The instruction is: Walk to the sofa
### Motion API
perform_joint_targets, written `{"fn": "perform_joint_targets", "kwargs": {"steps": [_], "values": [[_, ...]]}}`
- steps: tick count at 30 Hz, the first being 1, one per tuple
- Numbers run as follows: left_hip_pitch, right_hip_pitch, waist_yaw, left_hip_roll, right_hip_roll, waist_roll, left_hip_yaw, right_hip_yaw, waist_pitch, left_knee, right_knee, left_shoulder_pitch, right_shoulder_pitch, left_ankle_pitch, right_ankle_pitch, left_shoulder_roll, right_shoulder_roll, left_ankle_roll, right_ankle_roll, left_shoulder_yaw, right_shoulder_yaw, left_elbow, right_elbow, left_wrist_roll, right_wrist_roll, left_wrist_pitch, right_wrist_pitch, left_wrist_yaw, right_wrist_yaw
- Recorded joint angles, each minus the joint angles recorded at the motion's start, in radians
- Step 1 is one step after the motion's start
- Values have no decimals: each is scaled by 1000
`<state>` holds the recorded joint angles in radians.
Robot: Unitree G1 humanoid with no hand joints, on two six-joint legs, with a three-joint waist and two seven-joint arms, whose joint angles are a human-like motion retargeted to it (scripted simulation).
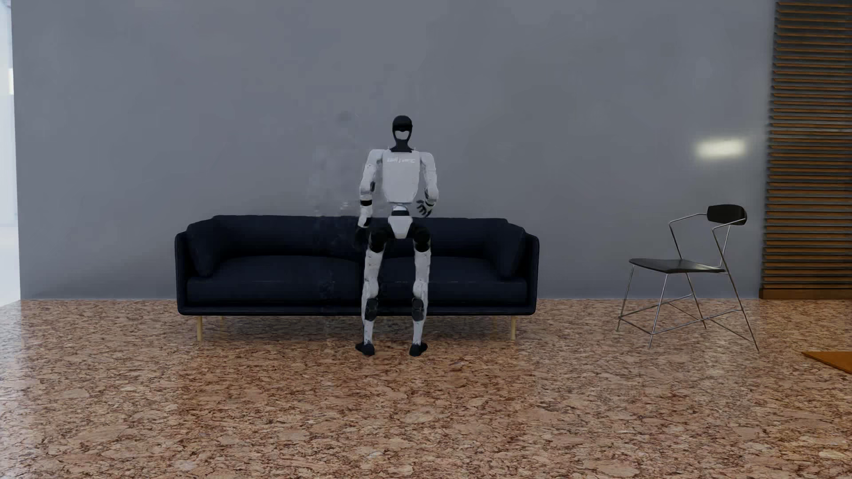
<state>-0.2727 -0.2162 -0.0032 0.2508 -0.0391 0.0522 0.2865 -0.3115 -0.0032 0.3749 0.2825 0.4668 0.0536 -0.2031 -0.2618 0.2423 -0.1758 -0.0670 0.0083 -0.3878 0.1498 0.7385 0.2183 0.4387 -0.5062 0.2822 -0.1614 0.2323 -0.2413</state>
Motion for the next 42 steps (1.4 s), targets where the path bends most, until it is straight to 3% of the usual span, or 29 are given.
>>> {"fn": "perform_joint_targets", "kwargs": {"steps": [5,10,13,17,22,24,27,32,37,42], "values": [[2,26,-8,-74,-66,-19,-51,-65,-1,-39,-5,-212,120,21,-2,-24,60,10,31,34,-129,-34,250,22,-50,-1,166,36,35],[-2,28,-14,-117,-115,-36,-61,-79,6,-20,15,-444,226,-2,-5,-41,63,40,62,36,-148,-202,540,112,-142,-68,319,47,155],[0,8,-31,-128,-135,-45,-33,-47,13,-5,46,-504,270,-21,-13,-42,66,57,77,27,-168,-311,612,138,-177,-105,372,29,191],[16,-43,-50,-131,-155,-55,47,42,21,19,109,-517,288,-54,-23,-27,77,79,99,7,-213,-305,576,125,-183,-93,346,-19,212],[60,-63,-53,-128,-143,-58,166,158,16,9,88,-474,231,-79,1,-40,86,99,126,-38,-225,-16,474,72,-207,49,276,-95,141],[72,-71,-51,-123,-134,-57,204,193,12,6,79,-434,191,-88,17,-43,92,103,135,-71,-209,89,445,57,-187,74,269,-116,153],[88,-71,-40,-117,-125,-54,243,224,8,2,65,-359,159,-96,38,-47,84,106,140,-106,-175,160,430,23,-189,67,234,-103,164],[90,-55,-11,-113,-130,-50,249,227,3,35,58,-315,140,-119,38,-38,85,106,149,-92,-130,135,472,-19,-196,56,246,-70,186],[81,-47,8,-125,-154,-49,217,197,3,65,94,-403,140,-132,20,-25,64,109,150,-103,-120,82,525,-1,-209,25,295,-64,174],[74,-40,14,-142,-179,-50,187,151,4,69,110,-465,181,-132,11,-22,21,116,147,-84,-137,-22,510,17,-188,-18,299,-71,166]]}}
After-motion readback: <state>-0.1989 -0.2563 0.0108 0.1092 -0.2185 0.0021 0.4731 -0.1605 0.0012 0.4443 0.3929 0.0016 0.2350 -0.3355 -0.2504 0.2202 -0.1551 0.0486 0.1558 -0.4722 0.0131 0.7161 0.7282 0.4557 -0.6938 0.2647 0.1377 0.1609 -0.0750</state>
